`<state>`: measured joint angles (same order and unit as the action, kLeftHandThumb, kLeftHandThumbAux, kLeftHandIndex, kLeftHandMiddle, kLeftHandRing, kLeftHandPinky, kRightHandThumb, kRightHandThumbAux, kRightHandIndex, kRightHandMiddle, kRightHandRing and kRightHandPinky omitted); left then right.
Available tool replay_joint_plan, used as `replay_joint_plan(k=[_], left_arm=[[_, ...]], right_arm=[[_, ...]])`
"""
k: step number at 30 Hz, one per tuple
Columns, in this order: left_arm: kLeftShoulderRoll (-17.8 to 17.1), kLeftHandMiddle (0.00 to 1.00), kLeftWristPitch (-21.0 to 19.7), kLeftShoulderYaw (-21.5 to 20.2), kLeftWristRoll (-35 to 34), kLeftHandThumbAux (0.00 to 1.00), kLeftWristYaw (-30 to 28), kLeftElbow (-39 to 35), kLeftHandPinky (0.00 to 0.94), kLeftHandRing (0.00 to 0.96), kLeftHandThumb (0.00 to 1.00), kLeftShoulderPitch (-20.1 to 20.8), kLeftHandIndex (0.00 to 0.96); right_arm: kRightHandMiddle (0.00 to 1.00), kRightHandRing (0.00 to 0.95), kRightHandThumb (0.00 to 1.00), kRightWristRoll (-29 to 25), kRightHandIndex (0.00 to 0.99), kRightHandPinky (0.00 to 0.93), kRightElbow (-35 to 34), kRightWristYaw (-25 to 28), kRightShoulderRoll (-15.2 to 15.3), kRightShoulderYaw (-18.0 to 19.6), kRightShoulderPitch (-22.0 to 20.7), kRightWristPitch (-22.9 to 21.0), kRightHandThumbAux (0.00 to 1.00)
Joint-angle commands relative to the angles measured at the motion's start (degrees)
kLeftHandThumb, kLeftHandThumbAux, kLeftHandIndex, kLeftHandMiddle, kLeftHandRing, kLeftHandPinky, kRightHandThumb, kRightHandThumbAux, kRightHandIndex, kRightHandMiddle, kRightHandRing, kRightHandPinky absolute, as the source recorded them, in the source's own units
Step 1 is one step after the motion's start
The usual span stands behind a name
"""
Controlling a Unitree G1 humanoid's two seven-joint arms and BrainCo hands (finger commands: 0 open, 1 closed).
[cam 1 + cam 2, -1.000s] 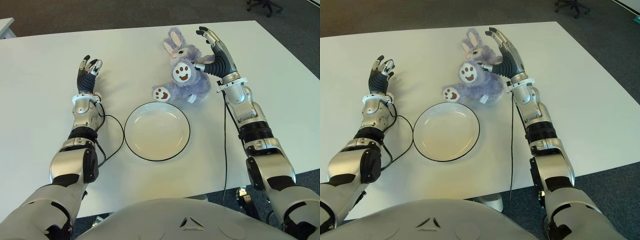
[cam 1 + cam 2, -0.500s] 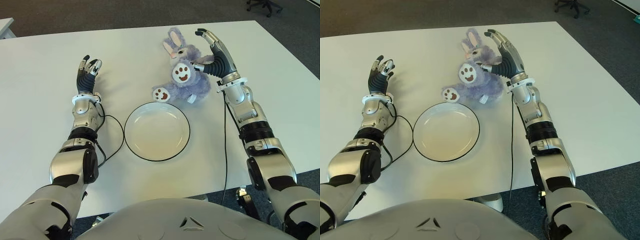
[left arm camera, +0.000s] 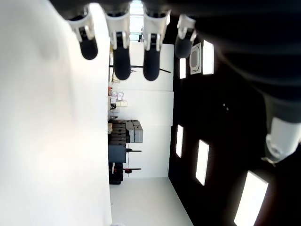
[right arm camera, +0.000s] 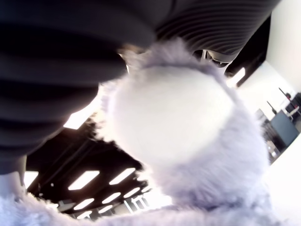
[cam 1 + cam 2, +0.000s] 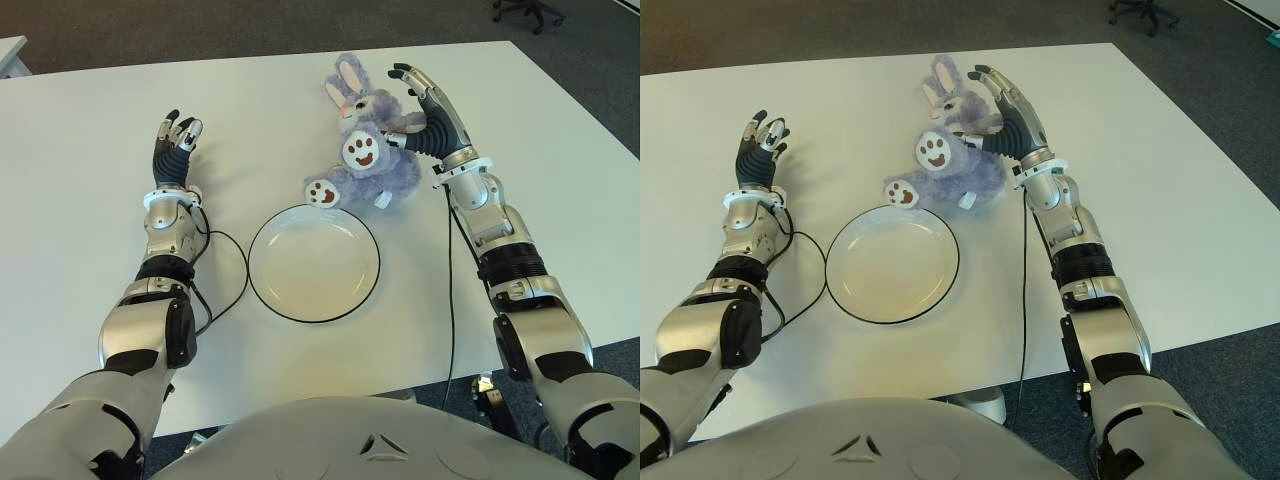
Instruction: Put the doll into the plate.
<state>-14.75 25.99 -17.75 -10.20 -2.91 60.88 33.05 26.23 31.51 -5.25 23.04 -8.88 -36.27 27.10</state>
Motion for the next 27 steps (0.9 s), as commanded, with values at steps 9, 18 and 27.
replay_joint_plan(k=[9,18,27], left_arm=[[1.3,0.161,-2.7,-0.4,-0.5,0.487,-0.9,3.2,0.057,0.14,0.0,-4.7,0.081],[1.1,0.181,-2.9,-0.7,-0.7,0.493,-0.8,3.4,0.089,0.165,0.0,-4.6,0.09],[1.1,0.182,-3.1,-0.9,-0.6,0.492,-0.9,3.3,0.087,0.167,0.0,-4.5,0.083]], right_arm=[[0.061,0.04,0.163,-2.4,0.119,0.069,2.4,1.7,-0.3,-0.1,1.0,0.8,0.54],[0.062,0.043,0.116,-1.7,0.116,0.074,3.7,0.8,-0.1,-0.1,0.5,1.0,0.563],[0.084,0.071,0.029,-1.3,0.119,0.103,4.6,-1.1,0.1,0.1,-0.1,1.7,0.553]])
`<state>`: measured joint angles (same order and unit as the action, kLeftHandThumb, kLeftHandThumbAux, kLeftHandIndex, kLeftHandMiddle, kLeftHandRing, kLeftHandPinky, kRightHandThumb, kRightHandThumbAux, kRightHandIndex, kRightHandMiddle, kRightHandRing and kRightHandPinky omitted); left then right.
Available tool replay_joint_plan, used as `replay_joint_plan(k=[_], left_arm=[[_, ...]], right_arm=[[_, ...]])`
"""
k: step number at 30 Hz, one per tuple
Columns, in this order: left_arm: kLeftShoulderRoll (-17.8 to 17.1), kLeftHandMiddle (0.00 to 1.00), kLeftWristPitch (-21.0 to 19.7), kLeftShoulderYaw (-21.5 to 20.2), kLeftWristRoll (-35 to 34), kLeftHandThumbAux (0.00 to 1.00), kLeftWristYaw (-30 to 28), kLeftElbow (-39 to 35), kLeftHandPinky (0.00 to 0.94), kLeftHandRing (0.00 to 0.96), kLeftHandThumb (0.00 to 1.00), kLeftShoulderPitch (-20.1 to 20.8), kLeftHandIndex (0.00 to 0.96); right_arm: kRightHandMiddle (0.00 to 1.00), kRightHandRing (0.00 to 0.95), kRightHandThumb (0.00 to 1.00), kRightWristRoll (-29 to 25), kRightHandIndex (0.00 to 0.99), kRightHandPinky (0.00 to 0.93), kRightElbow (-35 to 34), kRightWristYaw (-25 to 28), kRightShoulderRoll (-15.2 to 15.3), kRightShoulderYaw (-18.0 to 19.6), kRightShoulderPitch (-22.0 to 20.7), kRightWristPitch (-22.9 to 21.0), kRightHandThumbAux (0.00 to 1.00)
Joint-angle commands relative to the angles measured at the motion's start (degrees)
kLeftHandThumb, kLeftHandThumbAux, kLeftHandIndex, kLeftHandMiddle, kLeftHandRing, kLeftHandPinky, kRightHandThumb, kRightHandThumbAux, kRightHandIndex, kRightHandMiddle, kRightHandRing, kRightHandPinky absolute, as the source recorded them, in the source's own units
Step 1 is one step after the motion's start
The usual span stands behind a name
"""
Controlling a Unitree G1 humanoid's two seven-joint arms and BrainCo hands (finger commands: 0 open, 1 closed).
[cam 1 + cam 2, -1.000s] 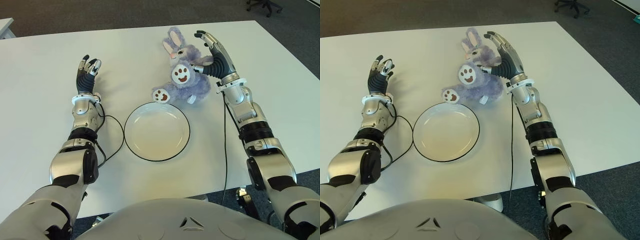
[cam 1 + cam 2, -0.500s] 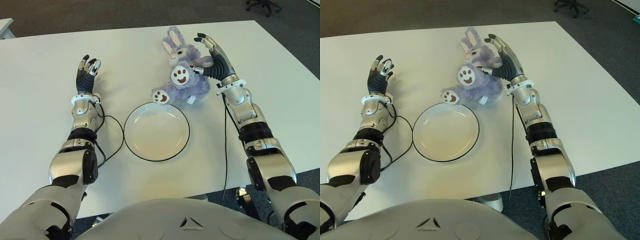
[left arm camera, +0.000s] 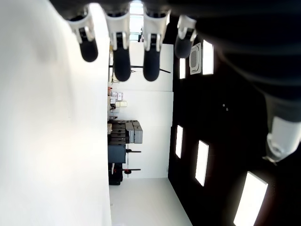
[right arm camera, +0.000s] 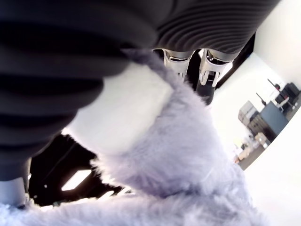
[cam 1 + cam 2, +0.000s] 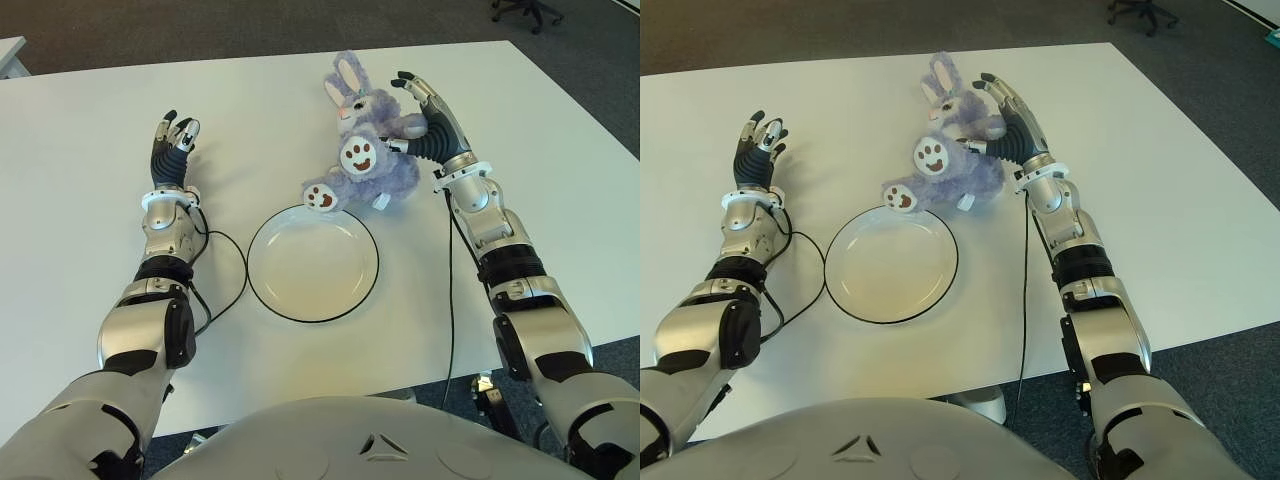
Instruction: Put the doll into the plate.
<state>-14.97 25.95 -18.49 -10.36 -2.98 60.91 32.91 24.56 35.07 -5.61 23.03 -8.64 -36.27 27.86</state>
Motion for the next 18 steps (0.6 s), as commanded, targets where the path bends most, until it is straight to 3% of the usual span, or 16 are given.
replay_joint_plan(k=[1,8,18], left_arm=[[1.3,0.183,-3.0,-0.2,-0.4,0.492,-0.8,3.3,0.088,0.167,0.0,-4.4,0.082],[1.2,0.181,-3.0,-0.2,0.0,0.489,-0.8,3.4,0.087,0.17,0.0,-4.3,0.08],[1.1,0.182,-3.1,-0.2,0.1,0.494,-0.5,3.5,0.089,0.17,0.0,-4.1,0.072]], right_arm=[[0.084,0.072,0.026,0.2,0.119,0.103,1.2,-0.8,0.1,-0.1,-0.1,1.3,0.552],[0.096,0.088,0.001,-1.8,0.122,0.126,1.3,-0.5,-0.2,1.0,-0.1,2.6,0.526],[0.167,0.138,0.0,-5.2,0.127,0.07,1.7,1.5,-0.3,2.2,-0.5,3.9,0.516]])
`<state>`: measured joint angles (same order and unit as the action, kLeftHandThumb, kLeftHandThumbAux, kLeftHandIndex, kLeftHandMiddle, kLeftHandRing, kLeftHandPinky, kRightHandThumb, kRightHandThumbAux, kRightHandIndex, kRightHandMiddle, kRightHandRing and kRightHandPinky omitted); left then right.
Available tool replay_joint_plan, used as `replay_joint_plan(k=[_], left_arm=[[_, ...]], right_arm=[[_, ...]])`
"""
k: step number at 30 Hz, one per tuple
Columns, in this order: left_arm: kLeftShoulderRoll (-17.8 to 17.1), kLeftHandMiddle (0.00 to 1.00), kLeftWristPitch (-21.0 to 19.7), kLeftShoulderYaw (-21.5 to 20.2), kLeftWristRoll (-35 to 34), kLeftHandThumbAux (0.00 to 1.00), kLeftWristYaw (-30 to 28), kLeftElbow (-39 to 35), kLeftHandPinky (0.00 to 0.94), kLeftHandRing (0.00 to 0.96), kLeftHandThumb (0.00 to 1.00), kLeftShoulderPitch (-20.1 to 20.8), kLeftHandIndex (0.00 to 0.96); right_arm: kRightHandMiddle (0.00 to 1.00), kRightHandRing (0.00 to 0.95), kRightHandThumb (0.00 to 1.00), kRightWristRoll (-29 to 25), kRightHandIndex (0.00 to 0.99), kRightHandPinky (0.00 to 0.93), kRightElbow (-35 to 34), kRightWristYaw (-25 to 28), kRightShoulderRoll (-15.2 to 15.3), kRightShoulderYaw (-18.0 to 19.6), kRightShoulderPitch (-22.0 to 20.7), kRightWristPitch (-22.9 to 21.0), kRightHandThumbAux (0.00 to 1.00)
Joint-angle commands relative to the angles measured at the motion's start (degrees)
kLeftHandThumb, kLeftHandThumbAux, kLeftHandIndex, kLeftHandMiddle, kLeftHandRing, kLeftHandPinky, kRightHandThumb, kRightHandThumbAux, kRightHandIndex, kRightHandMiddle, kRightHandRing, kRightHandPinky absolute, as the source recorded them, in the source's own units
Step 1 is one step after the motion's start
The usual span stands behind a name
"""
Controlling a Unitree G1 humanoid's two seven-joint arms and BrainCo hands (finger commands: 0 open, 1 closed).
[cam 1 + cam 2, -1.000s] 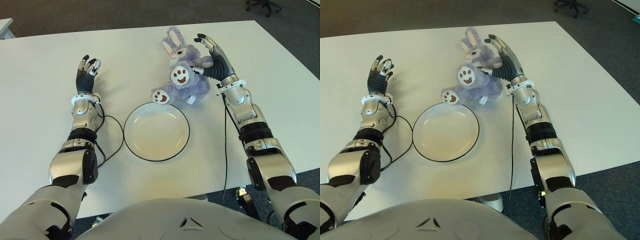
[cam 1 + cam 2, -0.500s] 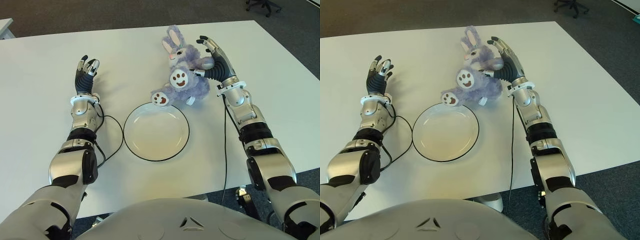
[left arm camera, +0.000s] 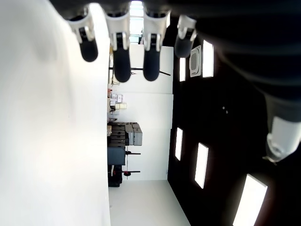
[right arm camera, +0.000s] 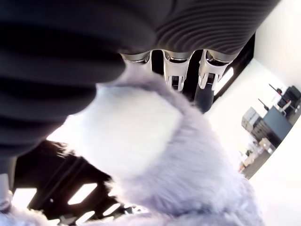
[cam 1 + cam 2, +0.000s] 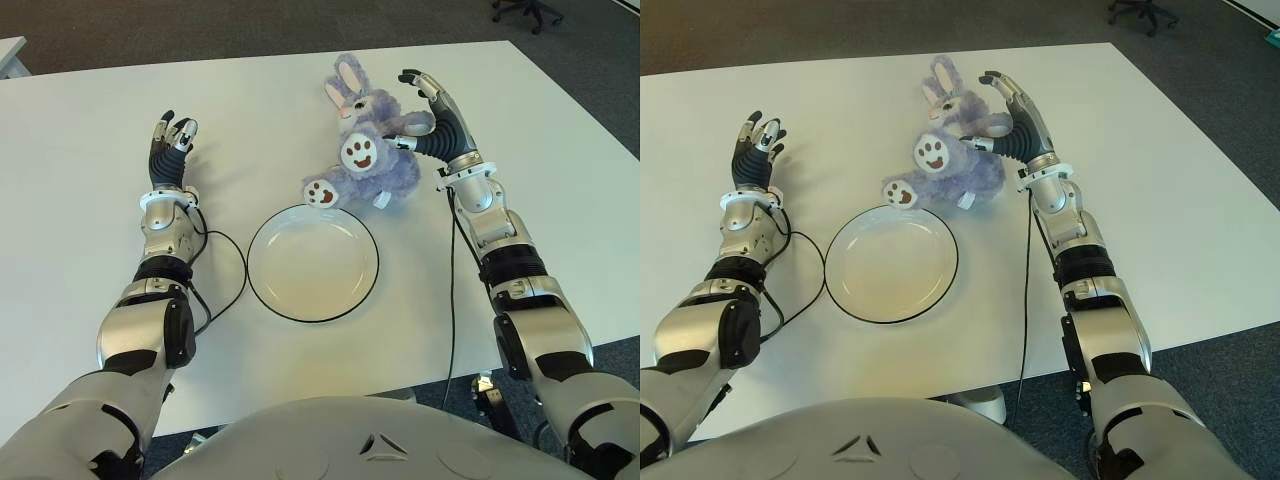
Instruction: Put the doll into the plate.
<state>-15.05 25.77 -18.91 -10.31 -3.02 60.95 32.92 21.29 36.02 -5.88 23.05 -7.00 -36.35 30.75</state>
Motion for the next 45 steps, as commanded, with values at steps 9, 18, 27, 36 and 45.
replay_joint_plan(k=[9,18,27,36,45], left_arm=[[1.1,0.189,-3.1,0.3,0.2,0.494,-0.5,3.6,0.09,0.176,0.0,-4.0,0.075],[1.0,0.191,-3.2,0.5,0.5,0.493,-0.5,3.8,0.073,0.174,0.0,-3.7,0.065],[1.1,0.192,-3.1,0.6,0.6,0.502,-0.9,3.9,0.061,0.169,0.0,-3.5,0.053],[1.2,0.19,-3.1,0.6,0.6,0.509,-0.7,3.9,0.058,0.164,0.0,-3.4,0.054],[1.3,0.194,-3.0,0.6,0.5,0.519,-0.8,3.8,0.071,0.173,0.0,-3.4,0.052]], right_arm=[[0.143,0.104,0.0,-4.7,0.127,0.057,0.7,4.9,0.0,1.7,-0.7,0.1,0.482],[0.094,0.057,0.0,-6.3,0.128,0.03,2.0,7.3,0.2,2.6,-1.2,0.0,0.445],[0.057,0.016,0.0,-8.5,0.113,0.005,3.7,9.5,0.3,3.8,-1.8,1.1,0.446],[0.064,0.022,0.0,-10.3,0.119,0.016,4.8,11.1,0.2,4.5,-1.8,3.6,0.435],[0.07,0.029,0.0,-11.2,0.121,0.026,5.6,12.3,0.1,4.8,-1.7,5.8,0.416]])
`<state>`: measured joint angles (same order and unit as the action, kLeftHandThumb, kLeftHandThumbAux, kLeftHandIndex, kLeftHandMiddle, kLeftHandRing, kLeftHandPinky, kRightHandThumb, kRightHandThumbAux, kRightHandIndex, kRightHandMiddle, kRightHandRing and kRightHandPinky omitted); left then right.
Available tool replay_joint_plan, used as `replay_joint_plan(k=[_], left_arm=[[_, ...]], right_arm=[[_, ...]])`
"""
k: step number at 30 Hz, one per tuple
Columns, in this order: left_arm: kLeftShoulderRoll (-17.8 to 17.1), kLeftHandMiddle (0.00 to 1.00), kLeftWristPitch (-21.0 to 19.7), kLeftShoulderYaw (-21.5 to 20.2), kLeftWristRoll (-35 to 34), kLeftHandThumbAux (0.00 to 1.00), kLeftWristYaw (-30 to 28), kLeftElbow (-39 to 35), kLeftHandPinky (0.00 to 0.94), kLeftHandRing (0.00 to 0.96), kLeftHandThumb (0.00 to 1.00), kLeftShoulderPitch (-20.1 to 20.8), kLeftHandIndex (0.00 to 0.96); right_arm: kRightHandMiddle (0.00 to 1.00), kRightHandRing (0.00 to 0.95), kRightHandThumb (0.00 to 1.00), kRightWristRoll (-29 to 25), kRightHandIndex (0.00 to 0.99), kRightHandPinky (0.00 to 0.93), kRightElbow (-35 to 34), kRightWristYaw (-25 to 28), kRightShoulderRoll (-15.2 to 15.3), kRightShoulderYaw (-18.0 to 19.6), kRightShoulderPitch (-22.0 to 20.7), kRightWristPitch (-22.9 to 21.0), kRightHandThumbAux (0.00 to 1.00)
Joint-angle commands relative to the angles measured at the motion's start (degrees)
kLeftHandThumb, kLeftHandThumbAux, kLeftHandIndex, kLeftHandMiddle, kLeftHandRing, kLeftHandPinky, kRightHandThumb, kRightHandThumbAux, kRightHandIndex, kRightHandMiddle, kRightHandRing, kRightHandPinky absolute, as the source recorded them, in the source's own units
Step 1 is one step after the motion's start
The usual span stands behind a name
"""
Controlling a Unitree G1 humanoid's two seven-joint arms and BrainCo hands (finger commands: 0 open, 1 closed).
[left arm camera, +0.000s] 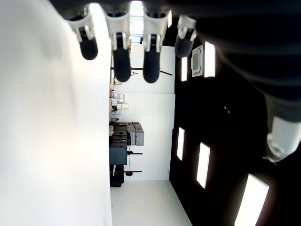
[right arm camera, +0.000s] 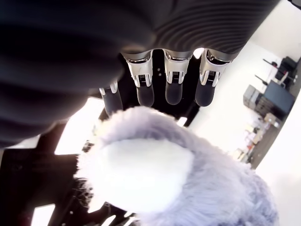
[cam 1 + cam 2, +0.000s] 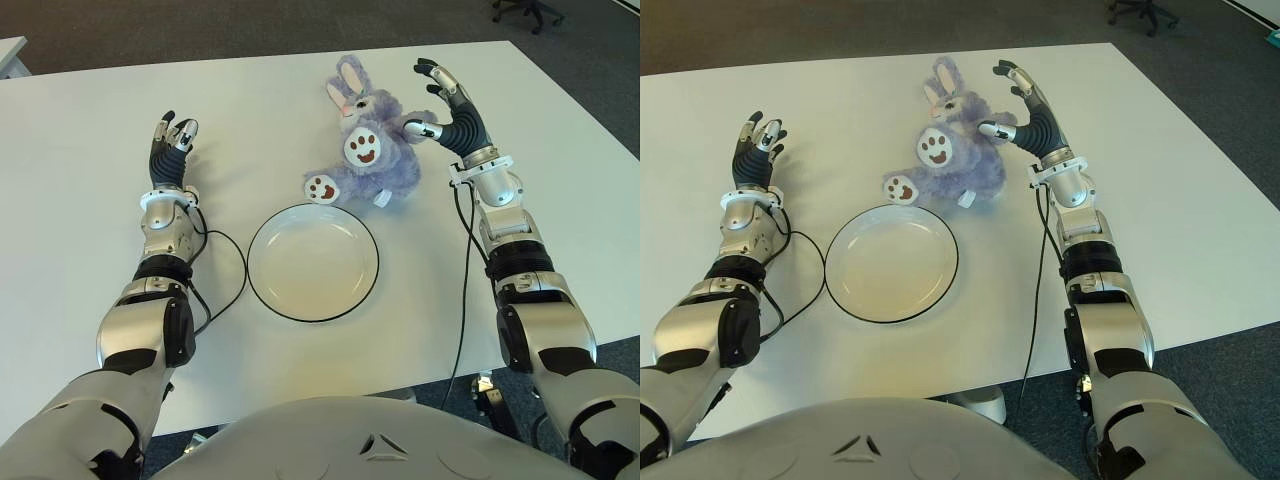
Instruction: Put the doll into the plate.
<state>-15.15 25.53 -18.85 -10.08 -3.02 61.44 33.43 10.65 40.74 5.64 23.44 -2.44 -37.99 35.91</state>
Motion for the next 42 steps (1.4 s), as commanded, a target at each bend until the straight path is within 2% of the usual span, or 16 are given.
replay_joint_plan(k=[1,9,10,11,16,19,27,42], left_arm=[[1.4,0.195,-2.7,0.5,0.2,0.519,-0.8,3.3,0.071,0.173,0.0,-3.9,0.052],[1.4,0.196,-2.7,0.4,0.1,0.505,-1.0,3.1,0.072,0.175,0.0,-4.0,0.064],[1.4,0.197,-2.7,0.4,0.1,0.505,-0.9,3.1,0.076,0.176,0.0,-4.0,0.064],[1.4,0.197,-2.7,0.5,0.1,0.504,-0.9,3.1,0.073,0.177,0.0,-4.0,0.064],[1.4,0.198,-2.7,0.5,0.2,0.502,-0.8,3.0,0.069,0.177,0.0,-4.1,0.065],[1.4,0.198,-2.7,0.4,0.1,0.501,-0.9,2.9,0.067,0.177,0.0,-4.2,0.066],[1.4,0.196,-2.4,0.6,0.2,0.496,-1.1,2.5,0.089,0.178,0.0,-4.5,0.063],[1.6,0.178,-2.5,0.4,0.1,0.487,-0.9,2.3,0.105,0.173,0.0,-4.5,0.057]], right_arm=[[0.07,0.029,0.0,-0.5,0.121,0.028,0.9,0.8,-0.2,0.2,-0.1,0.5,0.418],[0.078,0.042,0.0,1.8,0.139,0.079,0.3,-0.3,0.4,-0.3,0.1,-1.5,0.458],[0.083,0.048,0.0,3.2,0.143,0.091,0.0,-1.6,0.5,-0.6,0.4,-1.4,0.466],[0.103,0.075,0.0,4.1,0.153,0.143,-0.1,-2.6,0.5,-0.8,0.6,-1.3,0.509],[0.124,0.103,0.026,8.4,0.162,0.151,-2.1,-7.1,0.5,-1.5,1.7,-1.7,0.565],[0.136,0.124,0.083,9.3,0.164,0.182,-2.9,-8.5,0.2,-1.5,2.1,-2.9,0.552],[0.142,0.145,0.165,9.5,0.168,0.188,-5.0,-9.7,-0.3,-1.4,3.4,-5.3,0.522],[0.152,0.155,0.181,10.3,0.168,0.198,-5.3,-10.9,-0.2,-2.1,3.9,-5.1,0.504]])
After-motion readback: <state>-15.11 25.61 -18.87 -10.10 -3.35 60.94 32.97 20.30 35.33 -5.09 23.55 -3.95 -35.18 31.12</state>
